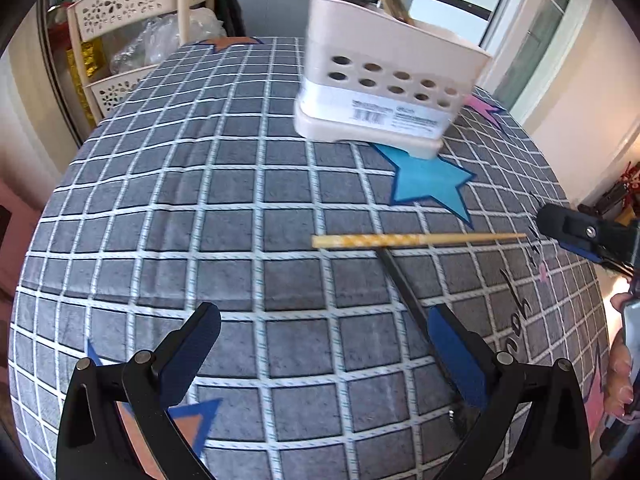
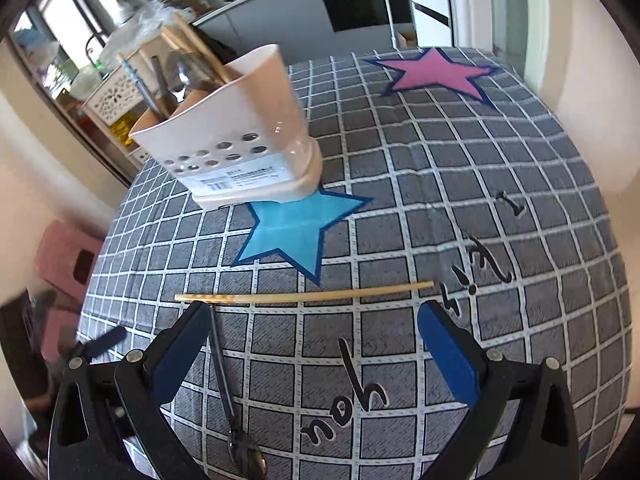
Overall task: Organize utensils
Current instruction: 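Move both open tools back toward the remaining chopsticks on the table, then grasp the black-handled spoon with the left tool while the right tool grasps the wooden chopstick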
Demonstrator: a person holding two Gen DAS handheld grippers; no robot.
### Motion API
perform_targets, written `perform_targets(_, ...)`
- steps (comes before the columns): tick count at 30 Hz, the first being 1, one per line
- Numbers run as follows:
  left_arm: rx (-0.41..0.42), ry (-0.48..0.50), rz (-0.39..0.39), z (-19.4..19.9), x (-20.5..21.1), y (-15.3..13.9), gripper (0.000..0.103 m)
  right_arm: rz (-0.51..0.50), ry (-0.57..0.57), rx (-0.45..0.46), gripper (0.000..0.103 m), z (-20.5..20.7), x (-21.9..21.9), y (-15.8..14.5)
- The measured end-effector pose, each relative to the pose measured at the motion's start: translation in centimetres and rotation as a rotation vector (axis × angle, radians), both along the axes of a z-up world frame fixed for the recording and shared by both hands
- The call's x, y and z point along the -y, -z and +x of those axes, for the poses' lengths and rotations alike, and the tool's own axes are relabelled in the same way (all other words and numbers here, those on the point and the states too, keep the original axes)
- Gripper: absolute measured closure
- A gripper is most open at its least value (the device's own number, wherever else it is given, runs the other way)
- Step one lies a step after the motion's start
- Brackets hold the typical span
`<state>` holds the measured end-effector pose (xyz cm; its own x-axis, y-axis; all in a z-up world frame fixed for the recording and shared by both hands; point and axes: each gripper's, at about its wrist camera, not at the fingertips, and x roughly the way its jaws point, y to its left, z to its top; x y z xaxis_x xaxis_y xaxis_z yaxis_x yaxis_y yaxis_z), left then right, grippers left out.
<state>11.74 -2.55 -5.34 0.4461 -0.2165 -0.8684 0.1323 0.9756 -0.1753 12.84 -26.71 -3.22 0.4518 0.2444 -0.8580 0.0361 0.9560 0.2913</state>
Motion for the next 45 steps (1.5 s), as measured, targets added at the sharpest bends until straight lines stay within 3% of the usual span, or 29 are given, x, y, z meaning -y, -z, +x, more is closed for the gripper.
perform_targets(5,-0.005,0.015,0.006,-0.3,0.5,0.1,0.0,-0.078,-0.081,0.007,0.009,0.4,-1.2,0.1)
perform_targets(7,-0.013,0.005,0.005,-0.4,0.4,0.0,0.0,-0.136,-0.117,0.003,0.017,0.9,-1.7,0.7)
perform_targets(9,-0.023,-0.001,0.0,-0.3,0.5,0.1,0.0,-0.162,-0.128,-0.006,0.033,1.5,-1.7,1.4)
perform_targets(12,-0.042,-0.006,0.006,-0.2,1.0,0.3,0.0,-0.114,-0.103,-0.022,0.041,2.5,-0.6,2.5)
perform_targets(17,-0.08,-0.029,0.019,-0.1,2.2,0.9,0.0,-0.083,-0.13,-0.029,0.042,3.9,-0.1,3.4)
perform_targets(23,-0.108,-0.023,0.071,-0.2,3.7,1.5,0.0,-0.028,-0.19,-0.104,0.042,4.3,-0.2,4.5)
perform_targets(28,-0.138,-0.026,0.164,0.2,5.3,2.0,0.0,-0.047,-0.229,-0.118,0.042,4.1,-0.7,4.6)
perform_targets(34,-0.191,-0.043,0.167,1.0,5.8,1.9,0.0,-0.019,-0.229,-0.116,0.042,4.0,-0.4,4.7)
perform_targets(36,-0.18,-0.013,0.168,0.9,6.3,1.5,0.007,-0.006,-0.227,-0.116,0.042,4.0,-0.1,4.6)
perform_targets(39,-0.16,0.035,0.16,0.9,7.3,1.1,0.035,0.003,-0.231,-0.116,0.042,3.8,0.2,4.4)
perform_targets(40,-0.154,0.049,0.154,0.9,7.4,1.0,0.053,0.003,-0.234,-0.115,0.042,3.8,0.3,4.4)
perform_targets(45,-0.139,0.101,0.063,0.4,6.1,0.7,0.061,-0.029,-0.268,-0.105,0.042,3.7,-0.3,4.0)
